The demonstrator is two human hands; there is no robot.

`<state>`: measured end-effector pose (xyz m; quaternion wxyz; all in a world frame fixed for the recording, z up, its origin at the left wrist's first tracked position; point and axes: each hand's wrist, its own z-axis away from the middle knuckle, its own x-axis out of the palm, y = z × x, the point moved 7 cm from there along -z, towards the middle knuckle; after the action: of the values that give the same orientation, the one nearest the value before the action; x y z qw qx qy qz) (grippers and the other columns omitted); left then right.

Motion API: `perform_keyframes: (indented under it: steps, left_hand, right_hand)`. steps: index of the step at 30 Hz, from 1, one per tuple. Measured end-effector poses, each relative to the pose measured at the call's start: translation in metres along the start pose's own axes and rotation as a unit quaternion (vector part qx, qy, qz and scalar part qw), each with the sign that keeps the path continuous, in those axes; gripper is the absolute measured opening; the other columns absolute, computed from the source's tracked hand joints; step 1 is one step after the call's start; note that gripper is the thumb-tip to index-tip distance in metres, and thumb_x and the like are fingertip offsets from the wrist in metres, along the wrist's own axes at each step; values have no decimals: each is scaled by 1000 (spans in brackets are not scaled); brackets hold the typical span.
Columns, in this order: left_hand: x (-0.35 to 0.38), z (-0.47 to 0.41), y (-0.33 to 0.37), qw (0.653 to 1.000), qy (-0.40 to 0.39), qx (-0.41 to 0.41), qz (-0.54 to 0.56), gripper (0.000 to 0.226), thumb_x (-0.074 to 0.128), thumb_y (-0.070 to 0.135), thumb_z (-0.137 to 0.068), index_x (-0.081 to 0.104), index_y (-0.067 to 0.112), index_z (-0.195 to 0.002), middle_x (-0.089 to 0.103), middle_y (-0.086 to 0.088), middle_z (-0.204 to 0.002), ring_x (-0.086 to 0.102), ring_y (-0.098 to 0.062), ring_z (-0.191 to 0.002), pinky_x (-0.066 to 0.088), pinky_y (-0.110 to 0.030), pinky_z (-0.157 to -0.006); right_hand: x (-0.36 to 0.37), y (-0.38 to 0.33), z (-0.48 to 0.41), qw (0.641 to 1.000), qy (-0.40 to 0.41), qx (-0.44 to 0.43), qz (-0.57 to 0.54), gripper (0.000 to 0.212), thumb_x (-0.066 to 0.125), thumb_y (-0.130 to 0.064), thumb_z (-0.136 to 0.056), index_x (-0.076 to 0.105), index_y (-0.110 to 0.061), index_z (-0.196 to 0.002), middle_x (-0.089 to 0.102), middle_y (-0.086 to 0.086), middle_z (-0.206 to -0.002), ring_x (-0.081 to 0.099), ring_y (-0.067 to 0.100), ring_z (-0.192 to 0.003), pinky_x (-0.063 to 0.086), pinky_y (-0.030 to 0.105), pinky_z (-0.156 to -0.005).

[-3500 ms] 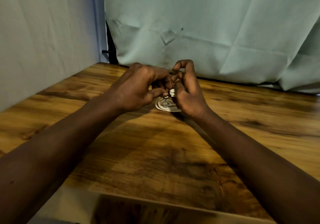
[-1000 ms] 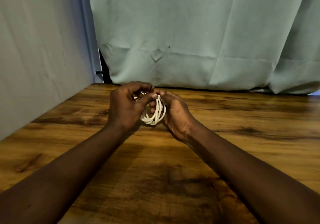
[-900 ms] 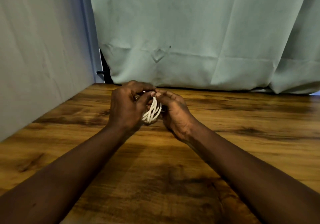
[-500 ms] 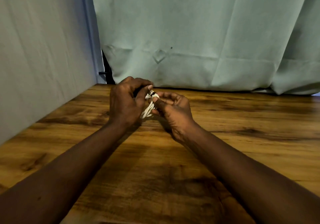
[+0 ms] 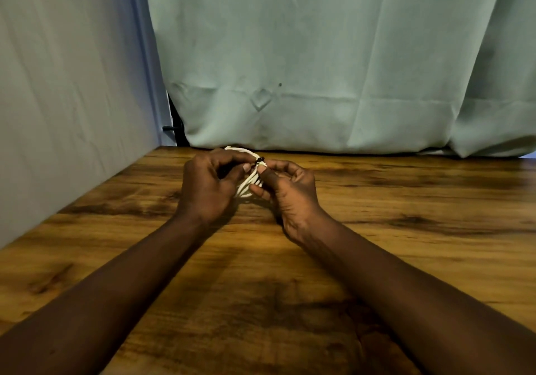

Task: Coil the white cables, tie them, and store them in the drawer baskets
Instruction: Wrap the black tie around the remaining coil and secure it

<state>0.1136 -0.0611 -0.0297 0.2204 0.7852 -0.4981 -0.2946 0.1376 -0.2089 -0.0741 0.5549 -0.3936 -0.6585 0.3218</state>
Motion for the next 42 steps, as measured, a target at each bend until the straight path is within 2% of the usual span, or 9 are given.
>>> perform_keyframes:
  steps: [4, 9, 14, 27, 30, 33, 36, 40, 42]
  left_hand:
    - [-1, -1, 7, 997, 8, 33, -63, 15, 74, 10, -91, 81, 19, -99, 76, 7, -96, 72, -7, -87, 59, -33, -81]
    - [-2, 0, 22, 979, 20, 103, -175, 12, 75, 18, -86, 80, 21, -97, 70, 8, -86, 65, -10, -73, 51, -27, -71]
    - [-4, -1, 19, 985, 22, 71, -155, 10, 80, 15, -84, 80, 21, -92, 65, 14, -78, 60, 4, -68, 43, -14, -63]
    - [-6, -2, 5, 996, 38, 12, -76, 5, 80, 14, -85, 80, 18, -89, 73, 13, -81, 67, -4, -72, 46, -12, -65]
    - [-6, -1, 6, 994, 47, 14, -93, 4, 79, 18, -85, 80, 21, -88, 72, 13, -80, 67, -2, -71, 49, -17, -64]
    - [-6, 0, 7, 992, 51, 21, -116, 6, 76, 29, -83, 79, 26, -87, 74, 10, -85, 68, -4, -78, 57, -36, -76]
    - [-5, 1, 13, 983, 60, 33, -169, 8, 71, 38, -79, 75, 33, -83, 72, 10, -87, 67, -16, -87, 49, -49, -89]
    - [-7, -1, 15, 964, 66, 14, -259, 6, 75, 40, -81, 76, 37, -87, 66, 13, -103, 56, -16, -108, 21, -31, -89]
    - [-7, -2, 14, 963, 60, 0, -262, 5, 78, 40, -82, 74, 41, -85, 62, 15, -107, 52, -13, -113, 16, -29, -90]
  right_hand:
    - [1, 2, -1, 1000, -1, -13, -4, 18, 73, 1, -91, 66, -9, -104, 75, 20, -97, 76, 22, -82, 62, 31, -65]
    - [-1, -1, -1, 999, 29, -39, -3, 20, 74, 1, -91, 65, 0, -109, 74, 14, -90, 74, 15, -77, 62, 27, -65]
    - [-1, 1, 1, 999, 25, -34, 6, 23, 74, 2, -90, 63, 5, -110, 75, 21, -97, 76, 22, -84, 63, 29, -68]
    - [3, 3, 2, 999, 13, -31, 22, 14, 74, 1, -91, 65, -2, -101, 76, 13, -90, 76, 19, -82, 63, 29, -69]
    - [2, 4, 1, 999, 15, -26, 13, 15, 74, 1, -91, 64, -2, -102, 76, 12, -89, 76, 18, -82, 63, 29, -69]
    - [3, 7, -1, 1000, 13, -18, -10, 13, 72, 2, -92, 63, -3, -101, 75, 14, -91, 76, 19, -81, 62, 29, -68]
    - [4, 9, -2, 1000, 7, -11, -22, 14, 68, 3, -94, 62, -1, -105, 75, 11, -89, 76, 15, -76, 62, 29, -68]
    - [4, 9, -3, 1000, 2, -12, -26, 10, 65, 3, -96, 60, -5, -100, 74, 14, -94, 75, 15, -77, 62, 28, -67]
    - [4, 9, -4, 1000, 2, -15, -25, 10, 65, 3, -96, 60, -6, -100, 73, 15, -94, 75, 15, -76, 63, 29, -68]
